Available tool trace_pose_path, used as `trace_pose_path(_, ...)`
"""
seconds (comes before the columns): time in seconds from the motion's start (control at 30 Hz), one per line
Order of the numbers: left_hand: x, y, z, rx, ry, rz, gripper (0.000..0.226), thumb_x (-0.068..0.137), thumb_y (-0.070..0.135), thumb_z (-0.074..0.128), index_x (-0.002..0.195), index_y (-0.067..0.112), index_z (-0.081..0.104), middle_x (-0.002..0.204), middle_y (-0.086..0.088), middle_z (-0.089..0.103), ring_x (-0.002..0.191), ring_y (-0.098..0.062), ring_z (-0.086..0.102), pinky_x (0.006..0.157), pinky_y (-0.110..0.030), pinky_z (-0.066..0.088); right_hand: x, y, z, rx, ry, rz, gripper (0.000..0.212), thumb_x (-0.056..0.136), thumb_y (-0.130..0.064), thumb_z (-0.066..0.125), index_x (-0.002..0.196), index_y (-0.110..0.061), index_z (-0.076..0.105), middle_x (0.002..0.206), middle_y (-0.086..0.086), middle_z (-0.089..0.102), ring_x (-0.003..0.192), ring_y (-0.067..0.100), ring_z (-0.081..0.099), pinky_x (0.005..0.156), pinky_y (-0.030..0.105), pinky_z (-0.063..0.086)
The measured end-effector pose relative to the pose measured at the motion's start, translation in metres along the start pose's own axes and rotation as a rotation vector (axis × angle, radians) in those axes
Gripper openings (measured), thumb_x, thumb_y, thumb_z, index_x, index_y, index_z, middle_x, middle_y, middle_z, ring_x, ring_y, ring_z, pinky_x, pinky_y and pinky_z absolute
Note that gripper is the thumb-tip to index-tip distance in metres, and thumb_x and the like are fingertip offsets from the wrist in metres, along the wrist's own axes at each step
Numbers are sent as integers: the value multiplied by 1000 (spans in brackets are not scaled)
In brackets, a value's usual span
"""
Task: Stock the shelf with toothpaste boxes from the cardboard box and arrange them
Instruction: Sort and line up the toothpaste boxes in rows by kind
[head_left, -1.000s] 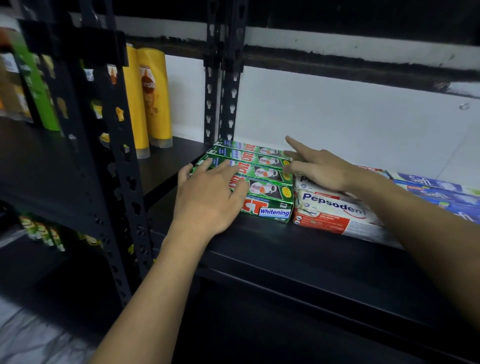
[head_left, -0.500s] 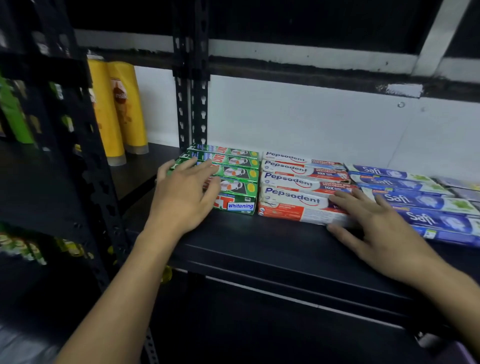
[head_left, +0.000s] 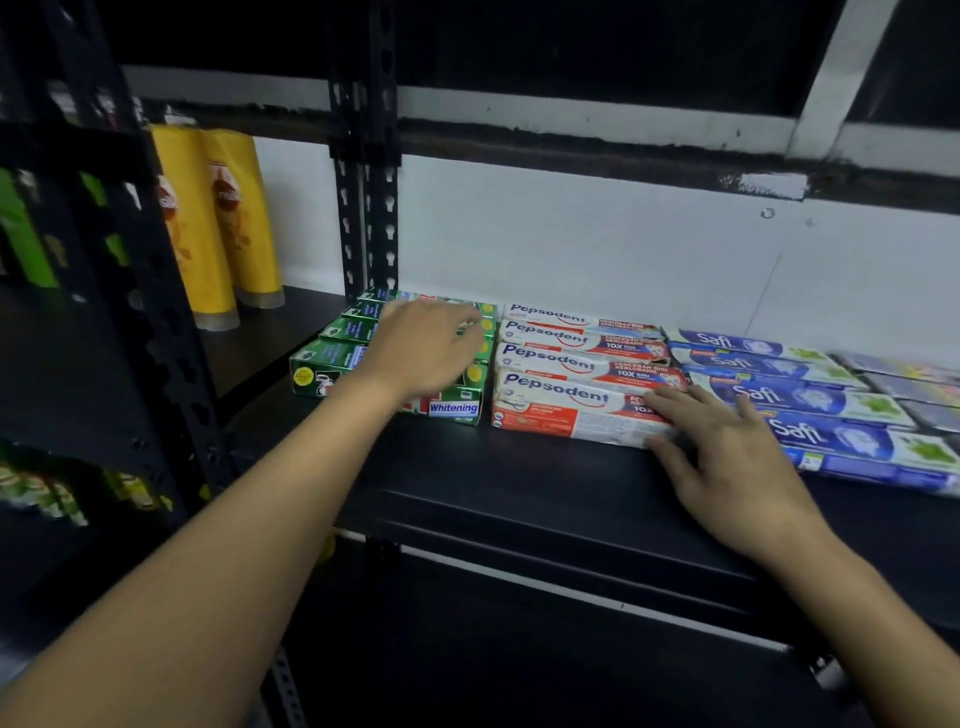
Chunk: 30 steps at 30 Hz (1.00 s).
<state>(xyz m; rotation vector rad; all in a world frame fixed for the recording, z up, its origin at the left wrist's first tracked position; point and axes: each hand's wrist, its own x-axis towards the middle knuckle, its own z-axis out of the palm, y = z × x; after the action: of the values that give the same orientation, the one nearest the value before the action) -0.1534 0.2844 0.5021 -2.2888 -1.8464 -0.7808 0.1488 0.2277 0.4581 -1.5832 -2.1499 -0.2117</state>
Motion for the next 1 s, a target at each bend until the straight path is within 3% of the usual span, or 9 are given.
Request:
trace_pose_path(0.1,39,-20,-3,45,-149,-83,48,103,38,28,143,24,48,145,-5,52,133,-26,45,113,-43,29,0,0,0,41,4,11,49,93,-37,55,141,-29,51,151,-6,43,145,15,31,122,43,14)
trace_pose_path(0.23,71,-25,2,69,-329,-86,52,107,36,21,155,18,28,162,-3,24,149,-25,17,120,-40,13,1,-2,-1,76,8,29,49,91,-34,59,139,-31,53,149,-6,45,144,15,33,122,41,17)
trace_pose_path(0.37,82,-26,20,86,-421,-51,53,107,38,17,154,15,29,163,-6,21,150,-28,14,121,-41,11,2,-5,-3,97,19,24,47,89,-29,63,136,-29,57,145,-4,50,141,16,38,120,44,23)
trace_pose_path(1.0,89,-32,38,91,-438,-30,52,107,34,16,158,21,12,165,3,6,152,-26,7,122,-42,3,2,-5,-1,53,-15,14,51,92,-33,54,143,-34,47,150,-13,42,146,11,27,122,43,18)
